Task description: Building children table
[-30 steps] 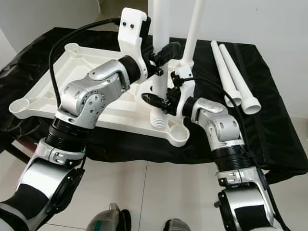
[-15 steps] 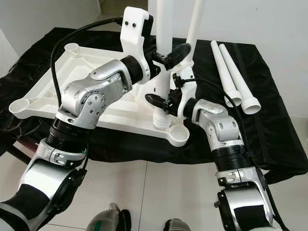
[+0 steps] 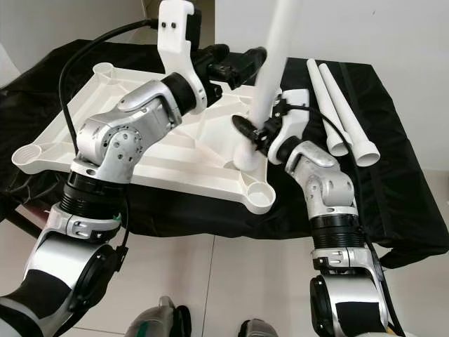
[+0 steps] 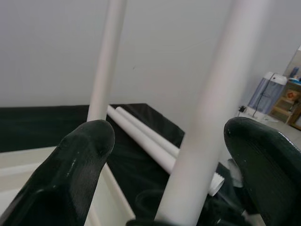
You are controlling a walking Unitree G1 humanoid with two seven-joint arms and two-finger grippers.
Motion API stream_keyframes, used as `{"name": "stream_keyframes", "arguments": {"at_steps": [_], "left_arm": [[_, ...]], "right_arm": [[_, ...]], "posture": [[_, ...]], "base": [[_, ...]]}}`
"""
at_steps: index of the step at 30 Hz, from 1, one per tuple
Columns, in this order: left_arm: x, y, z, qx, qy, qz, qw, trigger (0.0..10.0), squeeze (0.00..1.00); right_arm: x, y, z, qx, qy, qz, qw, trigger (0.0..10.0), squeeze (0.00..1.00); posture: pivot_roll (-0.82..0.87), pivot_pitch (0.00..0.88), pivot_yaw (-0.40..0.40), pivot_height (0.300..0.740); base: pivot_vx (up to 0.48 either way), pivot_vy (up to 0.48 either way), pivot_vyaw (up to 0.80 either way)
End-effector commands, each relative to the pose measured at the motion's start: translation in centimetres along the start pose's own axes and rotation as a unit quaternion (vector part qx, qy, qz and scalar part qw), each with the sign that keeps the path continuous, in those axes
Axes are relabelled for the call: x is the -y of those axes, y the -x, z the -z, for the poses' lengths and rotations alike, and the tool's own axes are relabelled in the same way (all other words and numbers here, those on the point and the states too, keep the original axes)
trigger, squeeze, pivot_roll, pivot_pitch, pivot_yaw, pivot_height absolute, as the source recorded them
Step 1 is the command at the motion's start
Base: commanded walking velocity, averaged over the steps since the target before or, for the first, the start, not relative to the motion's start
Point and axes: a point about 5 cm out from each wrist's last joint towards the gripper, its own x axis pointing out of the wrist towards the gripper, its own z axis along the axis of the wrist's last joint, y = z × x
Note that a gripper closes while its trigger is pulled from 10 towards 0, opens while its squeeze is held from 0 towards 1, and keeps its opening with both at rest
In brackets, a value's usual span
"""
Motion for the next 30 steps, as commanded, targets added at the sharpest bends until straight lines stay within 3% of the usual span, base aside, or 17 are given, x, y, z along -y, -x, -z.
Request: {"name": "stream_keyframes", "arguments": {"at_steps": [1,9,11,13,24,26,30], "left_arm": [[0.1,0.3,0.3,-0.005,-0.011,0.014,1.0,10.0,0.0],[-0.3,1.3,2.1,-0.032,-0.032,0.006,0.999,10.0,0.0],[-0.3,1.6,3.3,-0.048,-0.078,0.008,0.996,10.0,0.0],[-0.2,1.8,3.9,-0.053,-0.092,0.011,0.994,10.0,0.0],[-0.2,2.9,7.0,-0.081,-0.107,0.005,0.991,10.0,0.0],[-0.2,3.5,8.0,-0.095,-0.131,0.016,0.987,10.0,0.0],[0.2,4.4,9.0,-0.104,-0.126,0.061,0.985,10.0,0.0]], "right_arm": [[0.3,0.4,-0.3,0.019,-0.01,0.02,1.0,10.0,0.0],[0.6,1.2,-0.5,0.058,-0.031,0.062,0.996,10.0,0.0],[0.6,1.5,-0.4,0.063,-0.034,0.074,0.995,10.0,0.0],[0.6,1.7,-0.4,0.067,-0.036,0.079,0.994,10.0,0.0],[0.6,3.3,-0.8,0.106,-0.03,0.096,0.989,10.0,0.0],[0.7,3.9,-0.6,0.105,-0.035,0.101,0.989,10.0,0.0],[1.0,4.4,-0.4,0.103,-0.036,0.109,0.988,10.0,0.0]], "posture": [[0.01,0.067,0.027,0.74],[0.01,0.077,0.028,0.74],[0.01,0.082,0.031,0.74],[0.0,0.086,0.034,0.74],[-0.01,0.1,0.033,0.74],[-0.02,0.097,0.033,0.74],[-0.02,0.092,0.034,0.74]], "base": [[0.0,0.0,0.0],[0.0,0.0,0.0],[0.0,0.0,0.0],[0.0,0.0,0.0],[0.0,0.0,0.0],[0.0,0.0,0.0],[0.0,0.0,0.0]]}}
